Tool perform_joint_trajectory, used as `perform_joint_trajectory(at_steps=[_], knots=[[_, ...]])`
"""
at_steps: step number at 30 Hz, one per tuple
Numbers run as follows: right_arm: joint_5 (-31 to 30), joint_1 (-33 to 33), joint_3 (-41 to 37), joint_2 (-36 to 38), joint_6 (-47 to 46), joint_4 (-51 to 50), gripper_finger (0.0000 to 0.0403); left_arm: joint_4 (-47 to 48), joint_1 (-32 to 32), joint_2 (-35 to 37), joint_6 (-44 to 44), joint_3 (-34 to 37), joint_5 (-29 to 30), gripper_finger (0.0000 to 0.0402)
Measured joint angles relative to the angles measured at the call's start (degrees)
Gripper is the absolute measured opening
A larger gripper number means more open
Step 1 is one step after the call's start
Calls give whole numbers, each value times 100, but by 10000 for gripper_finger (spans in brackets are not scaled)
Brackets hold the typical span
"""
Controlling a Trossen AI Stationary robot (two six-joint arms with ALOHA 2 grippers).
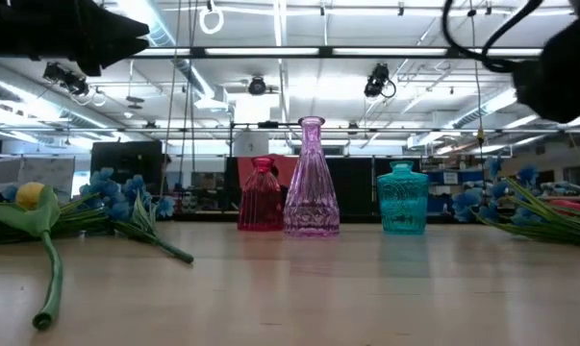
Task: Sort flowers into vase by color
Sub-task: Put the red tulip into the blue transparent vase
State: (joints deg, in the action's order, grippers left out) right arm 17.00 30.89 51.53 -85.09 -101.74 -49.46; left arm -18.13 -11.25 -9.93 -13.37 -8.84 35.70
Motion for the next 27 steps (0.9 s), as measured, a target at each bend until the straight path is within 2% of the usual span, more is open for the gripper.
perform_joint_trajectory(at_steps=[10, 17, 22, 27], knots=[[-355, 931, -281, 3, -1502, 107, 128, 48, 0, 0, 7, 0, 0, 259], [-1140, 1067, -973, 357, -2196, 765, 115, 57, 0, 0, 11, 0, 2, 259], [-1167, 1070, -1342, 512, -2648, 757, 114, 246, 0, 0, 7, 0, 4, 259], [-1393, 959, -1361, 541, -2826, 799, 114, 375, 0, 0, -146, 0, 9, 259]])
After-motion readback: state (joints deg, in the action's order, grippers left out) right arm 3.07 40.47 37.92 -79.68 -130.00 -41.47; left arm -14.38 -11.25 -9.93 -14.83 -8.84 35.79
